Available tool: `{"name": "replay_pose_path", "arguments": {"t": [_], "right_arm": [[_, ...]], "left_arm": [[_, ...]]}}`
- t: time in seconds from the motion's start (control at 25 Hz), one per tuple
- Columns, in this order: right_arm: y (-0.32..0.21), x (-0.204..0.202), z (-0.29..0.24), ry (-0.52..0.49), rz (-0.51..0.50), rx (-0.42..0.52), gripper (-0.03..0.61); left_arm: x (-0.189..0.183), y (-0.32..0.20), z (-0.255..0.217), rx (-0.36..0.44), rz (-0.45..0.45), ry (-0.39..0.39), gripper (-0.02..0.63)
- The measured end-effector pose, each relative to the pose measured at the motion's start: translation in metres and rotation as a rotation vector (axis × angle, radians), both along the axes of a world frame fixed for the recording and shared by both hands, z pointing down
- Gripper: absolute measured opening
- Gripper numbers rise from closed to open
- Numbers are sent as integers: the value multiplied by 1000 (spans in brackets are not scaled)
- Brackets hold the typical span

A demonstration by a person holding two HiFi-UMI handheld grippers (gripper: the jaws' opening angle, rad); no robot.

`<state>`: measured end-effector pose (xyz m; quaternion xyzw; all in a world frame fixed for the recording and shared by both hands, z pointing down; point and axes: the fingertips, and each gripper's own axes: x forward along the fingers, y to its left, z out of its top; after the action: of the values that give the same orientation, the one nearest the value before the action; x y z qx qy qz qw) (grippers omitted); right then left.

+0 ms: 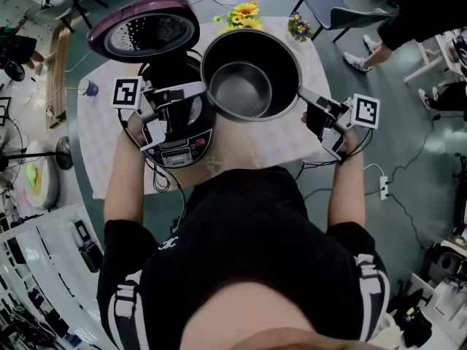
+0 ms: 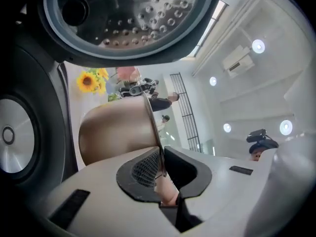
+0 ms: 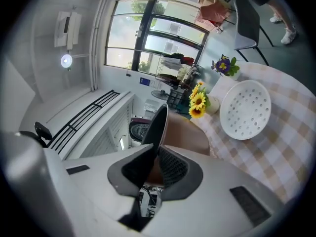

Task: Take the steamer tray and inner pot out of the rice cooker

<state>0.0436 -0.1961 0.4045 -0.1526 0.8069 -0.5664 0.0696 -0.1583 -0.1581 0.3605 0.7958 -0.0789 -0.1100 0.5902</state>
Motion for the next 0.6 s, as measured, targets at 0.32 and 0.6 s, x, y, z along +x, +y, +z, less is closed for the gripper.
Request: {"name": "replay_pose_path", "arguments": {"t": [0.32, 0.6], "right_arm": [[-4, 53, 41, 58, 16, -34, 31], [0, 78, 79, 98, 20, -69, 31]], "left_arm": [[55, -7, 38, -72, 61, -74, 25], [84, 1, 71, -158, 98, -117, 25]]}}
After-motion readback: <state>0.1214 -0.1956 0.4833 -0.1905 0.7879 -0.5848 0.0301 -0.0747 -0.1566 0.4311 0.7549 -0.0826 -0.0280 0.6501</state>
